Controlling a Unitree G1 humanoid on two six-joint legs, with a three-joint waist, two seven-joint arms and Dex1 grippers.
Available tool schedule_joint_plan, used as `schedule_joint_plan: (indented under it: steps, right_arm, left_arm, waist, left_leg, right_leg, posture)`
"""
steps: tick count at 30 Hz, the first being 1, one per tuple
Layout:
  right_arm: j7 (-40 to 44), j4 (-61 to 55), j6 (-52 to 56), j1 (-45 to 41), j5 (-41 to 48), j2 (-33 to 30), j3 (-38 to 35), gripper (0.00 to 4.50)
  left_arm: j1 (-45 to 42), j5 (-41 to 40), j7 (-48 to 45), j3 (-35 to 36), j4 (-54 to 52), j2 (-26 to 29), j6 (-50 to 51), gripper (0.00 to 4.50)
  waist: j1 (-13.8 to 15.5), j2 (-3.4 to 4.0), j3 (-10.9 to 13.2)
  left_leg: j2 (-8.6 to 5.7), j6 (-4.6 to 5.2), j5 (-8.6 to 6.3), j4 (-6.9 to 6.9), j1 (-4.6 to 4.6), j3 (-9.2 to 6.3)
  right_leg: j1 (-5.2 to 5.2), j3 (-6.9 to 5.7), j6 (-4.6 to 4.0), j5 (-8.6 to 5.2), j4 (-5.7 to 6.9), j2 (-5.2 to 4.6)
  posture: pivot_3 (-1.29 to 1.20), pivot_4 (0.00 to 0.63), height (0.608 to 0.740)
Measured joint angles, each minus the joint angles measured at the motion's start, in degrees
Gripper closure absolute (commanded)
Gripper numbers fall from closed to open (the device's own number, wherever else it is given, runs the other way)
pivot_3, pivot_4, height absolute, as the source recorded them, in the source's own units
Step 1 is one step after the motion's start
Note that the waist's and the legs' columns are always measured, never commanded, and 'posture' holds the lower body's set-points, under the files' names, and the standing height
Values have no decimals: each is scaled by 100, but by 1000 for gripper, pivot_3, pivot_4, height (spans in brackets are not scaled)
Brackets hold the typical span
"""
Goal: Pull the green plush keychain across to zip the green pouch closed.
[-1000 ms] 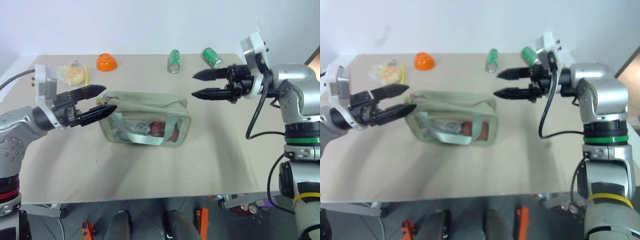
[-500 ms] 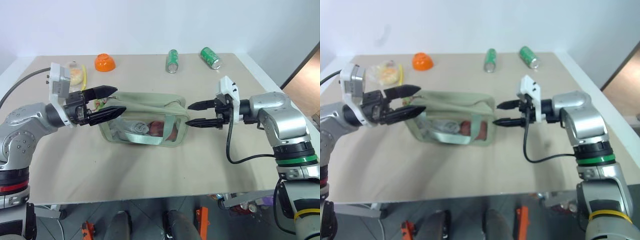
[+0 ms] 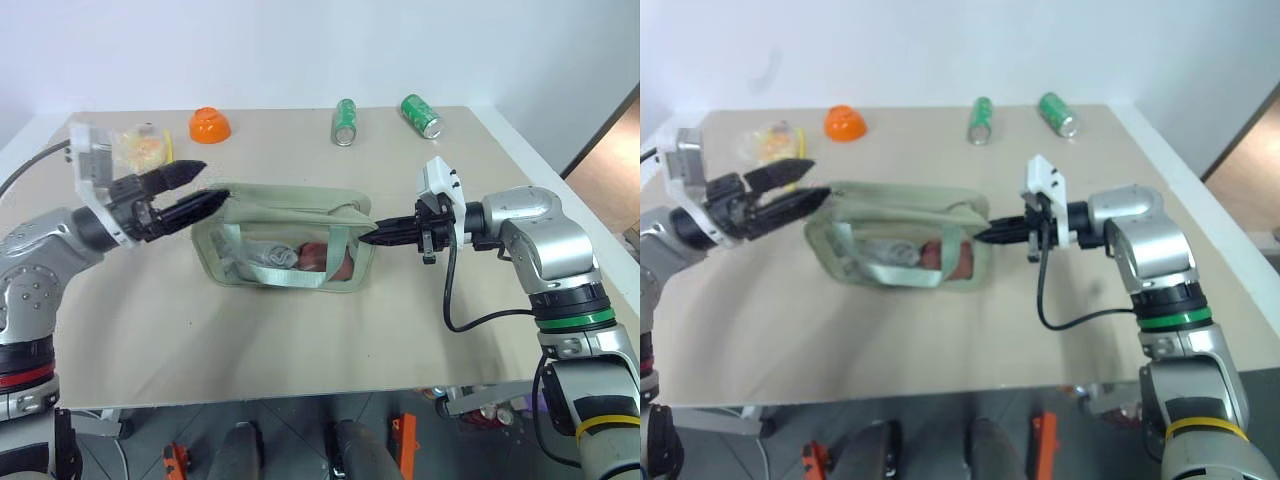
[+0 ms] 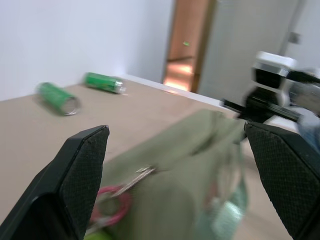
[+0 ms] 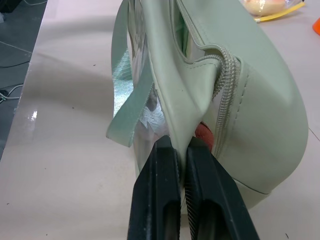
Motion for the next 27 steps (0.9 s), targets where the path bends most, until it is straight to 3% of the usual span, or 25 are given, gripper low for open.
schedule_joint_plan:
  steps: [7, 27]
  right_arm:
    - [-158, 103, -29, -3, -99, 62, 0, 4468]
    - [-223, -54, -24, 121, -102, 43, -3, 4468]
  left_arm:
    - [382, 576, 213, 53, 912, 17, -48, 0]
    - [86, 1337, 213, -223, 1900, -259, -330, 0]
  waist:
    - [1, -1, -1]
    - [3, -3, -2]
  left_leg:
    - [1, 0, 0, -1, 3, 3]
    - [2, 0, 0, 0, 5, 9]
  right_leg:
    - [0, 2, -5, 0, 0, 1]
    - [0, 7, -7, 6, 0, 2]
  posture:
    - [0, 150, 740]
    - [0, 150, 740]
